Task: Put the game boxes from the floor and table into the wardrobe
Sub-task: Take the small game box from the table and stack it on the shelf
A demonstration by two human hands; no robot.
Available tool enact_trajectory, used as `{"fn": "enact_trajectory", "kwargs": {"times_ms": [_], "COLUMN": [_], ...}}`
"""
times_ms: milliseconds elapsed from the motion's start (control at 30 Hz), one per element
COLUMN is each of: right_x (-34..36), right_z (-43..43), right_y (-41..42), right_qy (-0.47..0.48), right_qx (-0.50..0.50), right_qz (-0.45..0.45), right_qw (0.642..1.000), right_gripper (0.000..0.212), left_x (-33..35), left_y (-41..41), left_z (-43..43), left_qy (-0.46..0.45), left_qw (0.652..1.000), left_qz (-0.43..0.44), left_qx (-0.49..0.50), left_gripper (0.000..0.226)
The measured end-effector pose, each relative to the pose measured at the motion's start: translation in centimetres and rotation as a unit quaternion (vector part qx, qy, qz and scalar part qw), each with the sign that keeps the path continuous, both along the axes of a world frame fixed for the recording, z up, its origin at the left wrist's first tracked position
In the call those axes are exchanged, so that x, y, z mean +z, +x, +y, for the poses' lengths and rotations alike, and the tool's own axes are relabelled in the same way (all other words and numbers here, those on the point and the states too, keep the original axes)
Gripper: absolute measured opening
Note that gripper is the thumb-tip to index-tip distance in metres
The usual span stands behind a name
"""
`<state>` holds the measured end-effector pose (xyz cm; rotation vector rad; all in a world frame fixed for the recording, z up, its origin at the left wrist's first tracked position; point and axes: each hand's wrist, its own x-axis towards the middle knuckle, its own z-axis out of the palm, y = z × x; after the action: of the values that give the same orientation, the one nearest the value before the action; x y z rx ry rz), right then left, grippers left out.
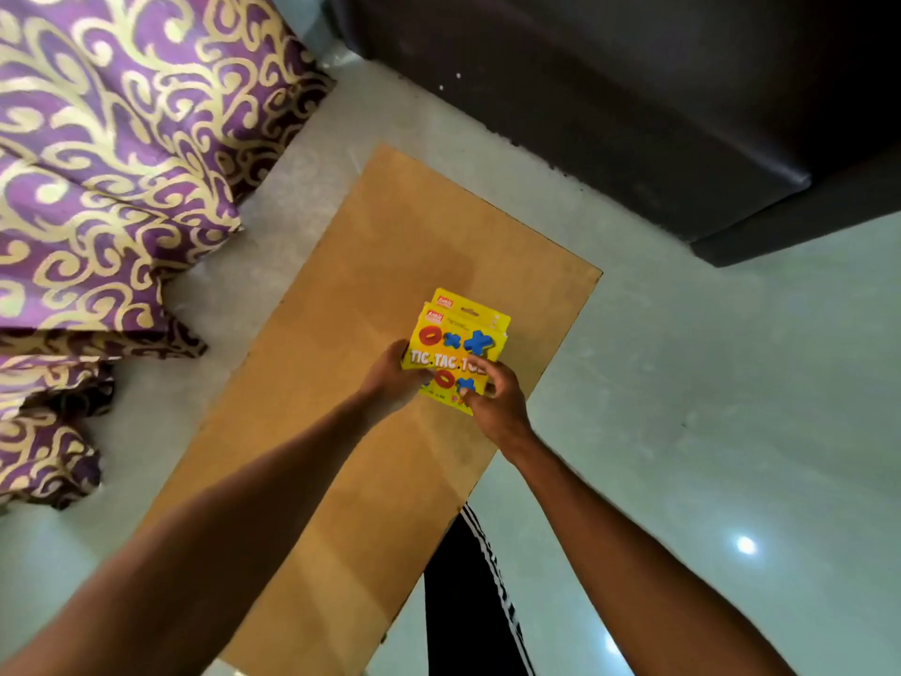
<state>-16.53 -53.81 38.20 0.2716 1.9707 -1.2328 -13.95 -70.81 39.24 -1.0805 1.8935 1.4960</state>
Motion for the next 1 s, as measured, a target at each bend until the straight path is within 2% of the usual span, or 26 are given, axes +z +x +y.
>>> {"fn": "enact_trajectory", "kwargs": {"times_ms": [100,200,433,533,767,867,1000], "right_x": [4.7,9.0,15.7,18.5,23.2,25.2,26.4], "right_z": [-0.1,-0.6,-2.1,-3.0,-5.0,-6.0,-7.3], "right_y": [2.7,6.8,17.6,24.5,41.9,50.4,58.5], "right_qy": [-0.006,-0.021,-0.066,-0.085,-0.132,-0.163,-0.204], "right_qx": [0.107,0.209,0.323,0.371,0.490,0.550,0.620], "right_qz": [0.025,0.055,0.129,0.166,0.203,0.204,0.207], "right_qw": [0.994,0.976,0.935,0.910,0.837,0.793,0.729], "right_gripper": [0.052,0.054,0.054,0.052,0.052,0.052,0.051], "left_x": [3.5,8.3,15.3,18.1,23.3,25.3,26.2], "left_y": [6.6,13.6,29.8,39.1,60.1,69.6,78.4], "left_z": [-1.1,-1.6,-0.8,0.7,4.9,7.2,10.4], "left_qy": [-0.021,-0.033,-0.078,-0.087,-0.135,-0.171,-0.200], "left_qw": [0.998,0.990,0.966,0.943,0.876,0.834,0.781], "left_qz": [-0.005,-0.009,0.047,0.097,0.147,0.150,0.139], "left_qx": [0.057,0.136,0.241,0.305,0.438,0.503,0.575], "left_gripper": [0.026,0.036,0.038,0.038,0.048,0.052,0.053]}}
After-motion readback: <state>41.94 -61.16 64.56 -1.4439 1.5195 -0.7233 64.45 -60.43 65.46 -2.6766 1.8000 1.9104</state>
